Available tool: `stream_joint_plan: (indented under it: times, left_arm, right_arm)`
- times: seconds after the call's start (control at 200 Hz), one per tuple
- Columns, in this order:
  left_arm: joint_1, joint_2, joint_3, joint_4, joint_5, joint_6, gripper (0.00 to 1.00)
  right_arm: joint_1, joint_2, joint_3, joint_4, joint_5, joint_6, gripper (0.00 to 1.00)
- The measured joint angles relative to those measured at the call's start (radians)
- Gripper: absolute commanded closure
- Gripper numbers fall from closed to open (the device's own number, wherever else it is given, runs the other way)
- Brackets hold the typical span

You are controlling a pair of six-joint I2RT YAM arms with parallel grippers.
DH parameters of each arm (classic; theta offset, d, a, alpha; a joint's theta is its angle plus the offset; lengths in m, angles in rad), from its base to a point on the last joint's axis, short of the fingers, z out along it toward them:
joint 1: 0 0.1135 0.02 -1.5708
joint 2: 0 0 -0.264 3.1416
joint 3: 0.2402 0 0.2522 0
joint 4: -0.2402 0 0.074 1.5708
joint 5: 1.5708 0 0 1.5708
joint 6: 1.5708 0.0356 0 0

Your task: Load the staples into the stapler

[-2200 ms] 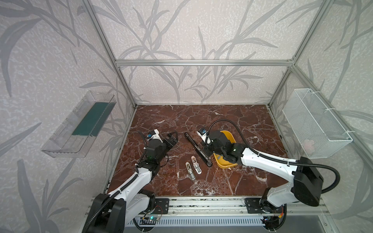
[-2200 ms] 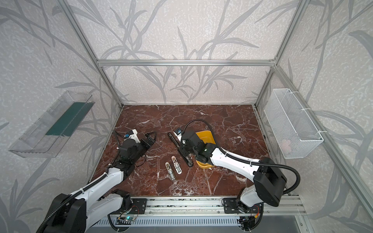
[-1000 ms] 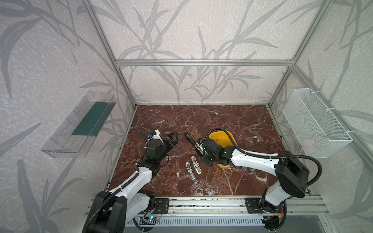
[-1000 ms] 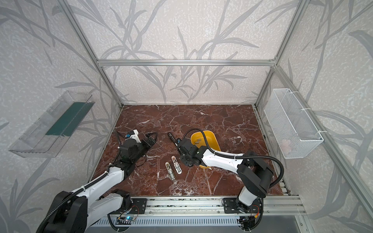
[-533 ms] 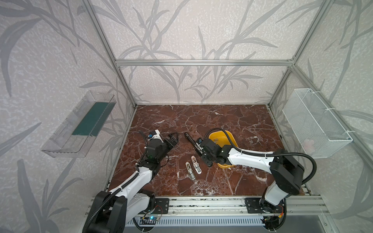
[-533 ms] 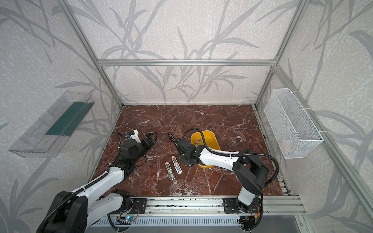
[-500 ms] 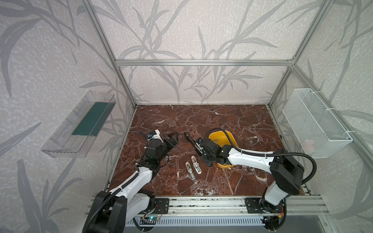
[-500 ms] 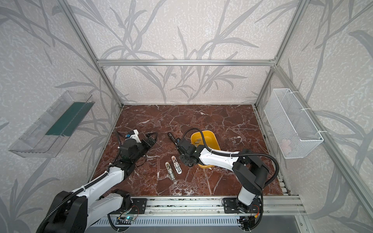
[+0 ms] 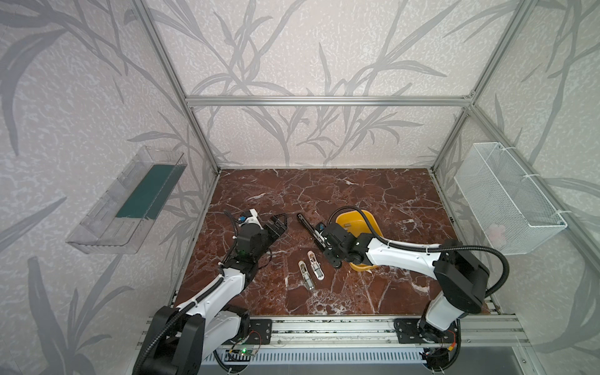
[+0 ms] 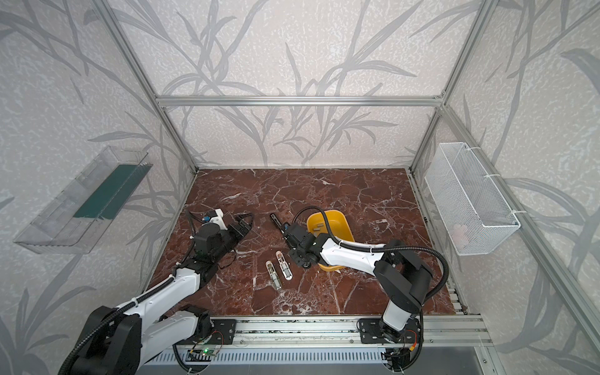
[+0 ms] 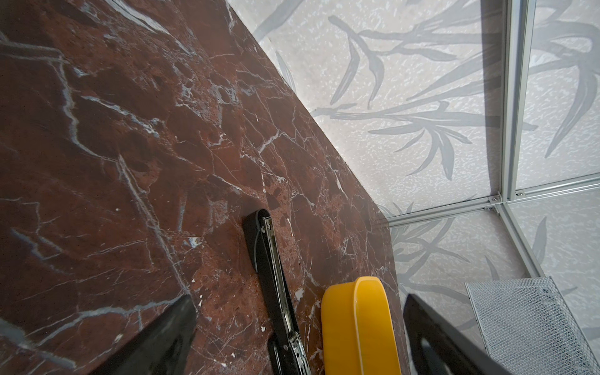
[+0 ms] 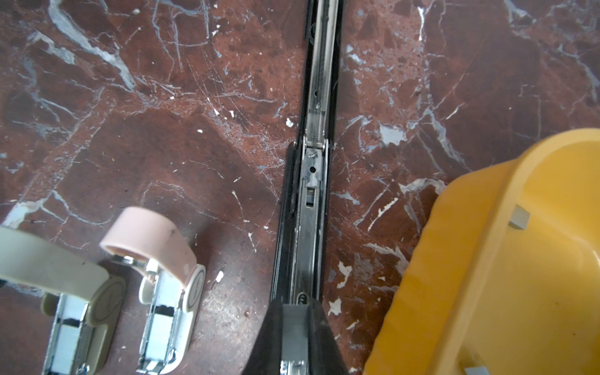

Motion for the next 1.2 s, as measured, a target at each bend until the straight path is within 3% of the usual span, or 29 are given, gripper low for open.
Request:
stream_joint_plan:
  times: [1.196]
  left_arm:
    - [0.000,0.019,0.000,0.002,0.018,-0.008,0.01]
  right_arm:
    - [-0.013,0.016,0.021,-0.007,-0.016,-0.010,1.00]
